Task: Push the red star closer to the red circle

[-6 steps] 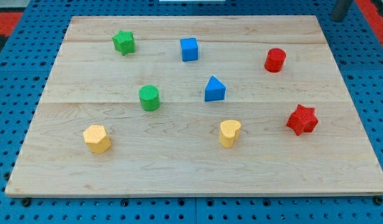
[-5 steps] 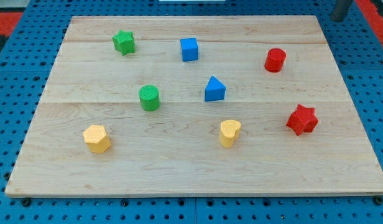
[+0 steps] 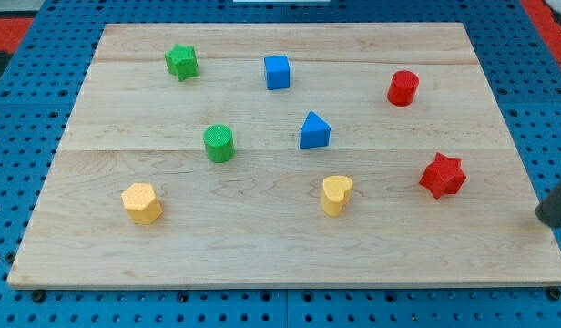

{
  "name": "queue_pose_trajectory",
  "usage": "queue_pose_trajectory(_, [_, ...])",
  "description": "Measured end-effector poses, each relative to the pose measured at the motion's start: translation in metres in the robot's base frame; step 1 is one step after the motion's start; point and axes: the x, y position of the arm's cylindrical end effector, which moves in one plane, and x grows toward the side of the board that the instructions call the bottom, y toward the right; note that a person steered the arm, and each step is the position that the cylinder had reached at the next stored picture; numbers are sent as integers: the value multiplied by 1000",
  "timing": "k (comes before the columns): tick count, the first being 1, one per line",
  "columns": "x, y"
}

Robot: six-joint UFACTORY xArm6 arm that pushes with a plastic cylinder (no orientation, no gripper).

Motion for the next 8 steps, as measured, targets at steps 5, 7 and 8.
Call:
queue_pose_trajectory(5, [-63, -125])
queue_pose_trajectory(7, [-22, -110])
queue_pose_trajectory(8, [-48, -41])
